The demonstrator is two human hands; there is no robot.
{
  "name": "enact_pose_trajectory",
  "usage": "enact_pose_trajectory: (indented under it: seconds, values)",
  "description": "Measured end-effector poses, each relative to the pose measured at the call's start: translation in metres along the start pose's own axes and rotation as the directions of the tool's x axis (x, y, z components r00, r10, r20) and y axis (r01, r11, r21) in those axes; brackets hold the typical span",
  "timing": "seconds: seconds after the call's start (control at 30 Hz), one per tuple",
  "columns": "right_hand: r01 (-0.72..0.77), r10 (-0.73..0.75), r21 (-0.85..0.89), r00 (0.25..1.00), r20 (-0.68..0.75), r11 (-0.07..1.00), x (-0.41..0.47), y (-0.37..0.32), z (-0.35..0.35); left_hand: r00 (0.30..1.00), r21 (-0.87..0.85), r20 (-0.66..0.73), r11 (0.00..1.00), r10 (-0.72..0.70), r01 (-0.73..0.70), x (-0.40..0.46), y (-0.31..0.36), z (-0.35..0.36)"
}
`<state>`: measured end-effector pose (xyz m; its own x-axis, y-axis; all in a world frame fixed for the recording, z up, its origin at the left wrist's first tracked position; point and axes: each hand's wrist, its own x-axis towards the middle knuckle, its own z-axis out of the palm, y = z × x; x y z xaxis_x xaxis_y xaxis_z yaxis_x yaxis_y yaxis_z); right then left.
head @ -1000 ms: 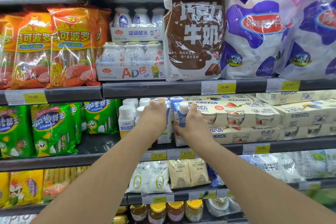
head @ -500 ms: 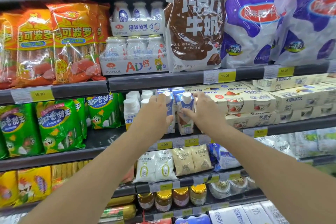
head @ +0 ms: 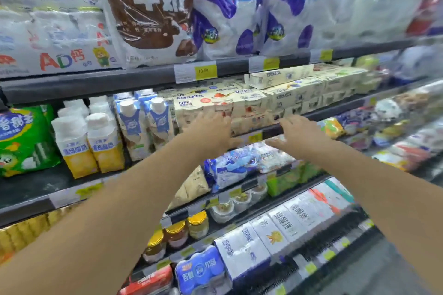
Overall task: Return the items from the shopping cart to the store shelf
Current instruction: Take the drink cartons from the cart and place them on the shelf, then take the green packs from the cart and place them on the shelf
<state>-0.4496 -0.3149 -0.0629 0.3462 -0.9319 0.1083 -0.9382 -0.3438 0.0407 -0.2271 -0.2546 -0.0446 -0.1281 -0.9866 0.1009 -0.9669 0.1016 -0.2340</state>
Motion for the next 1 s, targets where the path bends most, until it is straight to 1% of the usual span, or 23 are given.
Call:
enact_pose_trajectory:
  seconds: [0.1,0.2,0.33,0.53,0.6,0.77,0.9,1.0]
  values:
    - [-0.106,0.109,-0.044,0.992,0.060,0.993,-0.020,0.067,0.008,0.997,-0.013,0.070,1.000,0.027,-0.026,0.042,0.048,0.001]
    - [-0.182,0.184,-0.046,0.981,0.055,0.982,-0.046,0.136,0.018,0.995,-0.018,0.057,0.996,0.083,-0.082,0.076,0.116,-0.006]
    - [-0.297,0.300,-0.047,0.948,0.103,0.954,-0.088,0.241,0.035,0.978,-0.013,0.111,0.984,0.179,-0.178,0.119,0.222,-0.015]
    - [-0.454,0.456,-0.041,0.884,0.108,0.890,-0.161,0.391,0.062,0.948,-0.041,0.096,0.953,0.303,-0.300,0.168,0.392,-0.019]
    - [-0.518,0.517,-0.030,0.845,0.137,0.855,-0.188,0.435,0.069,0.925,-0.039,0.099,0.930,0.367,-0.365,0.179,0.445,-0.022]
    - [-0.640,0.636,-0.038,0.753,0.168,0.767,-0.244,0.527,0.084,0.840,-0.080,0.150,0.853,0.522,-0.516,0.202,0.562,-0.036]
    - [-0.733,0.723,-0.021,0.666,0.184,0.680,-0.271,0.582,0.099,0.764,-0.093,0.132,0.775,0.632,-0.625,0.228,0.644,-0.036]
    - [-0.777,0.761,0.007,0.618,0.197,0.629,-0.277,0.617,0.114,0.710,-0.106,0.145,0.724,0.689,-0.681,0.249,0.699,-0.032]
